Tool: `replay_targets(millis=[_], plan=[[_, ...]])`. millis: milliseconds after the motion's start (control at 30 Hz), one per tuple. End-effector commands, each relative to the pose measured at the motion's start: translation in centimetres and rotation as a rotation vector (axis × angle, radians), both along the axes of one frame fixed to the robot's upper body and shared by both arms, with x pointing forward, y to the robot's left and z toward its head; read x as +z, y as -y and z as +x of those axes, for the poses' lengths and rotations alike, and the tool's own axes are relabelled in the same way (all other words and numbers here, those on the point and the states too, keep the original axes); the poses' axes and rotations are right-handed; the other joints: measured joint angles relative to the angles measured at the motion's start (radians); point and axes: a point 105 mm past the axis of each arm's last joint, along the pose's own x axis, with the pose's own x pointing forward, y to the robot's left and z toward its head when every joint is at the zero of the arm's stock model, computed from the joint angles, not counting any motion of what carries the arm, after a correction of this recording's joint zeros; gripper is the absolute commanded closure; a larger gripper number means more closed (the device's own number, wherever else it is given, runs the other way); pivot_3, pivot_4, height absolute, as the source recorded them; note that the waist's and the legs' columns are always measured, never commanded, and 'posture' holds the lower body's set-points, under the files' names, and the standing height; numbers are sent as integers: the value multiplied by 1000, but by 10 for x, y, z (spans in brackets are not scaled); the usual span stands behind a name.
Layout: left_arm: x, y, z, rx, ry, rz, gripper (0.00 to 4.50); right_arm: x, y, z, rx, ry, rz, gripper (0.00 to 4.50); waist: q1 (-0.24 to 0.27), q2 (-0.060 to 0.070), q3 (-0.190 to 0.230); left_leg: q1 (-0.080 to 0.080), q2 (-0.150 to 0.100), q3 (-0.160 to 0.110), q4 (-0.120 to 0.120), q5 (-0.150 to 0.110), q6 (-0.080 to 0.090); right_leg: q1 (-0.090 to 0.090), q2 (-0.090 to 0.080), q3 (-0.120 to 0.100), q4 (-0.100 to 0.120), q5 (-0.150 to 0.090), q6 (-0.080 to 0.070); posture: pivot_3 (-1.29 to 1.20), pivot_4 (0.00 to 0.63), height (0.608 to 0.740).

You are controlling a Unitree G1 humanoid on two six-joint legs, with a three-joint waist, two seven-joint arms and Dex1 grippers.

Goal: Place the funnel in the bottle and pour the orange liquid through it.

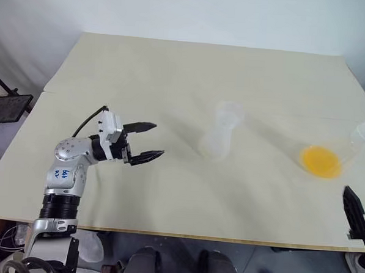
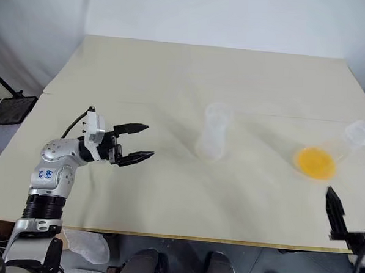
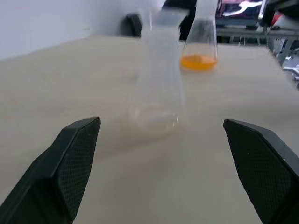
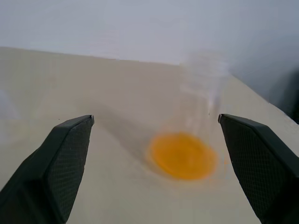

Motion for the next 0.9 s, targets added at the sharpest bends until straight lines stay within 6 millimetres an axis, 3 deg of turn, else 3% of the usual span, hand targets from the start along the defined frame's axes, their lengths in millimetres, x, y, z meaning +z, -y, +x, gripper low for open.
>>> replay_targets(millis=[33, 100, 300, 567, 900], plan=[[11, 11, -9, -37, 19, -46, 16, -3, 7, -13, -33, -2, 18, 0, -5, 1, -1, 0, 0, 0, 0, 0, 0, 0, 0, 0, 0, 0, 0, 0, 150, 740], [13, 14, -11, -52, 11, -55, 16, -5, 6, -10, -21, -7, 32, 0, -14, 3, -2, 1, 0, 2, -1, 0, 0, -1, 1, 2, 0, 0, 0, 0, 150, 740], [12, 14, -16, -87, -22, -29, 16, 14, 3, 29, 27, 35, 44, 0, -27, 4, -3, 2, 1, 3, -1, 0, 0, -2, 1, 4, 0, 0, 0, 0, 150, 740], [9, 14, -23, -99, -27, 5, 16, 41, 31, 93, -81, 13, 33, 0, -12, 5, -3, 0, 0, 1, 0, 0, 0, -2, 1, 3, 1, 0, 0, 0, 150, 740], [9, 15, -28, -88, -20, 0, 16, 53, 39, 132, -69, 18, 34, 0, -3, 5, -3, -1, 0, 2, 0, 0, 0, -2, 1, 3, 0, 0, 0, 0, 150, 740]])
